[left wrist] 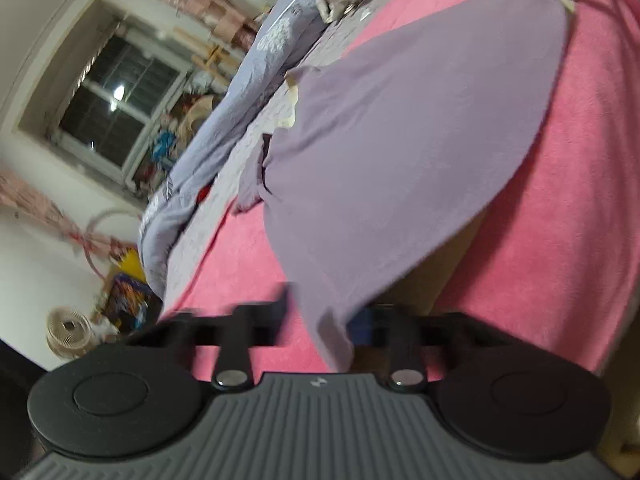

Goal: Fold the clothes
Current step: 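Regrasp the cloth hem with both grippers and lift it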

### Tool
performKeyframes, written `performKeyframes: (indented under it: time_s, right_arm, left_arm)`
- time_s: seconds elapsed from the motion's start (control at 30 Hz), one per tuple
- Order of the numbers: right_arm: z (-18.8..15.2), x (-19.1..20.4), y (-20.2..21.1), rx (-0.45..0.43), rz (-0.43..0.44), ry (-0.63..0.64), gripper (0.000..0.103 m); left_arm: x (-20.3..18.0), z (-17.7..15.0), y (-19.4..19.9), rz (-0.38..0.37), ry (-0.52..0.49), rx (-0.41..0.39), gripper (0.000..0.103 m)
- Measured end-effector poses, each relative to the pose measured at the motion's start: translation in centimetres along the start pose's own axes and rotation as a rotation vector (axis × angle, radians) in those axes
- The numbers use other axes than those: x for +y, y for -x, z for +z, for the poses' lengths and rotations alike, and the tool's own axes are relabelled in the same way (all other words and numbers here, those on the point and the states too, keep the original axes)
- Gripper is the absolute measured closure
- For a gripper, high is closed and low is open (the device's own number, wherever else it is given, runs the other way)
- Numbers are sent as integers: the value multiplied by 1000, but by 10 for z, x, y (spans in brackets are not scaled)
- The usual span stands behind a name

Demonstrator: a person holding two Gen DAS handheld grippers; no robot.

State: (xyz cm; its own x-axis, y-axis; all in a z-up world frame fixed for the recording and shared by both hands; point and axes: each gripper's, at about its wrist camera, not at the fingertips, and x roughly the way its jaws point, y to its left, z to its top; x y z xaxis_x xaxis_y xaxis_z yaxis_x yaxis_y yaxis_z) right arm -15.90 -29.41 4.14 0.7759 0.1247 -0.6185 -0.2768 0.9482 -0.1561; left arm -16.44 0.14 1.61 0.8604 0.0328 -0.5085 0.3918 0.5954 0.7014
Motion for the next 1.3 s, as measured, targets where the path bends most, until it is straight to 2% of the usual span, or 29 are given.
performKeyframes:
  time_s: [0.1,0.2,0.3,0.43,0.5,0.57,0.7,0.73,0.77,0.8,0.83,0.87,0.9,0.93,0.97,1.0,1.07,1.13,1.2,1.23,1.3]
  right_arm:
    - [-8,2,5,0,19,-11,55]
    - [-11,12,8,-22,33,12,52]
    - [-10,28,4,-41,24,45,52]
    - [-3,47,-9,-89,-53,39,54]
    - [3,52,-19,-90,-140,22,60]
    - [8,50,-27,-70,-167,-6,70]
    - [11,43,-35,-10,-152,-48,85]
    - [16,42,-39,-2,-149,-41,96]
    - [28,41,-44,-7,-159,-1,98]
    - [47,37,-49,-47,-201,54,98]
    - [79,27,-39,-138,-255,50,98]
    - [110,17,-29,-230,-309,45,98]
    - [141,7,-20,-323,-363,40,98]
    - [161,0,3,-426,-382,22,98]
    - [181,-7,26,-529,-400,3,98]
    - [184,-8,34,-552,-401,23,98]
    - [172,-8,33,-480,-336,114,98]
    - [137,0,16,-332,-266,218,98]
    - [98,10,1,-209,-215,303,98]
    - [83,16,-5,-155,-183,306,98]
    - [53,28,-17,-46,-120,311,98]
  left_arm:
    - [24,1,1,-28,217,-10,100]
    - [49,0,7,-42,387,-22,100]
    - [71,2,16,-39,503,-49,100]
    - [93,5,27,-27,604,-82,100]
    - [103,4,29,-15,641,-93,100]
    - [111,2,30,7,666,-101,100]
    - [129,-10,28,26,737,-92,99]
    - [133,-12,23,18,765,-81,99]
    - [140,-9,13,4,777,-70,99]
    - [154,1,4,5,792,-80,99]
    - [170,12,-5,8,808,-93,99]
    - [191,24,-3,16,870,-141,99]
    - [207,35,8,32,896,-216,99]
    - [223,46,21,50,914,-294,99]
    - [228,54,34,81,871,-344,99]
    - [225,53,39,95,822,-344,99]
    - [212,44,43,92,752,-305,99]
    - [180,13,32,49,704,-183,99]
    - [147,-19,18,-25,704,-55,95]
    - [130,-34,11,-68,720,7,95]
    - [100,-52,5,-107,721,88,95]
